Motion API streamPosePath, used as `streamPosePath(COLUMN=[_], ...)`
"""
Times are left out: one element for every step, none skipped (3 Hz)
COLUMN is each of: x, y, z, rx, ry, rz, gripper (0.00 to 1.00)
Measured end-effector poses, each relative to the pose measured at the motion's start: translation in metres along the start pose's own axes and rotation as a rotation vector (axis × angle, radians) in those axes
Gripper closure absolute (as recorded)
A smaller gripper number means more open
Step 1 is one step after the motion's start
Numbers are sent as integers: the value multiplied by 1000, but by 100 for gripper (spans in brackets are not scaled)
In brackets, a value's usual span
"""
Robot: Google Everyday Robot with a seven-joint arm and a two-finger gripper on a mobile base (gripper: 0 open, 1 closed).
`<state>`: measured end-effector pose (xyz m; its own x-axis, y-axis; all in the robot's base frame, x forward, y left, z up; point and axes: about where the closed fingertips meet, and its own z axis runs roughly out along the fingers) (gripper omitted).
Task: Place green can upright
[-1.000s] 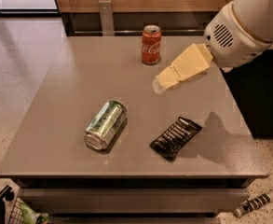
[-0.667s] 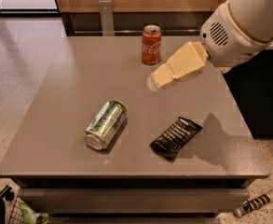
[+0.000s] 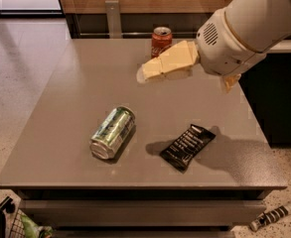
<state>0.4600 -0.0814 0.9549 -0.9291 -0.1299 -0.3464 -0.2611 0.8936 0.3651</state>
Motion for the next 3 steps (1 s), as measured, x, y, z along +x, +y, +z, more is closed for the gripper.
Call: streamPosePath(x=[-4, -5, -6], y=[-4, 3, 13], z=[21, 40, 52], rx=[-4, 80, 158], ry=[46, 119, 172], rz=[132, 245, 289], gripper=[0, 0, 0])
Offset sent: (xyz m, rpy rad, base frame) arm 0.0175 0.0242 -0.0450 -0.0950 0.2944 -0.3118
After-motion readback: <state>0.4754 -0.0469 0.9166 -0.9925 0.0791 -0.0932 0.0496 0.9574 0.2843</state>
